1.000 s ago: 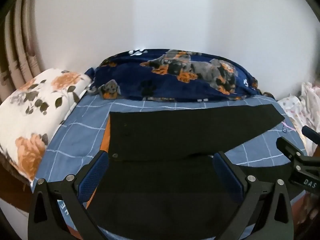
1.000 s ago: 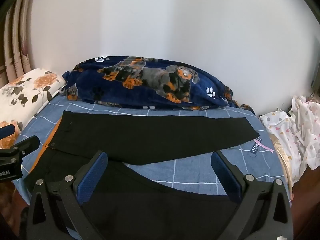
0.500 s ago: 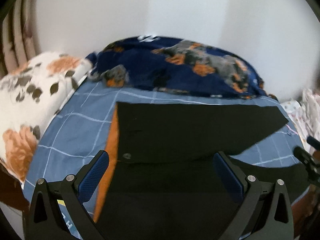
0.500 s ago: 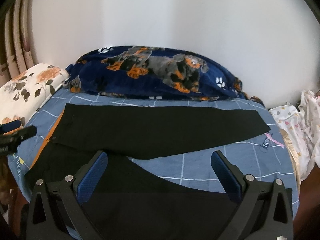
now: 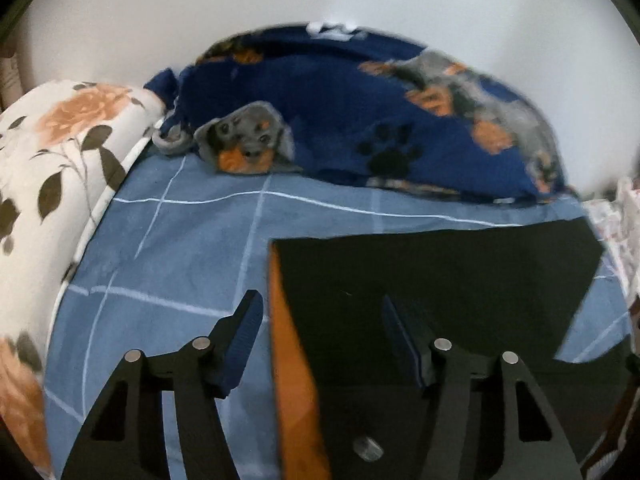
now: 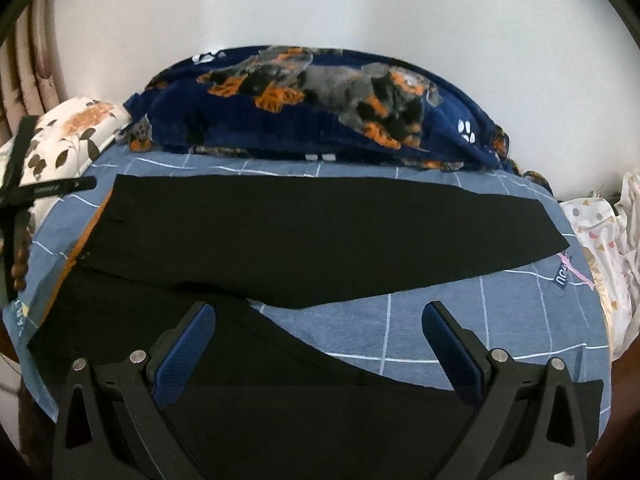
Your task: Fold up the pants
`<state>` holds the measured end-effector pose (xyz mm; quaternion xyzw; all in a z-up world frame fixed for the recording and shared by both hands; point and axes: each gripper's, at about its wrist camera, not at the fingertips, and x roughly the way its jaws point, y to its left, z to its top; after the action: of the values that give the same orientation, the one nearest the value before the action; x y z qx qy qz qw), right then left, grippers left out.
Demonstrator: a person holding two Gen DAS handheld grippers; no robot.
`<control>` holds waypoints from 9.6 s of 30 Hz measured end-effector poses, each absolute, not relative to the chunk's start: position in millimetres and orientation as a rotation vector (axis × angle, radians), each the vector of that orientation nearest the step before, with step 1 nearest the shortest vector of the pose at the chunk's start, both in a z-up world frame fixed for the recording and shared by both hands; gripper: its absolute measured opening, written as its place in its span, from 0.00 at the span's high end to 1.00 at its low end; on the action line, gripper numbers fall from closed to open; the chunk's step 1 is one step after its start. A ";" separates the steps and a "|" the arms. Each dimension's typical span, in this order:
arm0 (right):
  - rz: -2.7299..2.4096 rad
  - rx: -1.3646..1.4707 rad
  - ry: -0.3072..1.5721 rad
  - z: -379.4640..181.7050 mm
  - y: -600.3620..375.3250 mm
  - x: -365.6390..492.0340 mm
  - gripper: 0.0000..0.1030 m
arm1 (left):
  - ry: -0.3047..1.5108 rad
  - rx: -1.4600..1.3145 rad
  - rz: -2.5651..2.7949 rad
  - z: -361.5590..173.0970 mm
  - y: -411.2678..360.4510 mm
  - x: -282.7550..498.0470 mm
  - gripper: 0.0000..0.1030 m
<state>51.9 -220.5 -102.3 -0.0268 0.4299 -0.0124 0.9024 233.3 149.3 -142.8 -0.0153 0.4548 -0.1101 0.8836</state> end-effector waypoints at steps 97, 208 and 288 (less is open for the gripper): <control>0.195 0.980 1.228 -236.2 -286.2 -68.4 0.95 | 1.011 -0.126 -0.197 -158.7 177.3 -42.8 0.84; -0.344 1.369 0.465 -254.7 -707.4 -242.6 0.54 | 1.098 0.038 -0.463 -195.3 39.7 -5.2 0.77; 0.220 1.290 0.914 -247.6 -484.9 -126.2 0.95 | 0.980 -0.001 -0.410 -185.8 35.0 -24.4 0.31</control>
<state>-126.2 -484.9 -247.6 0.5788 0.4101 0.0986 0.6979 -24.4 35.0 -185.8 -0.0005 0.4673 -0.1956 0.8622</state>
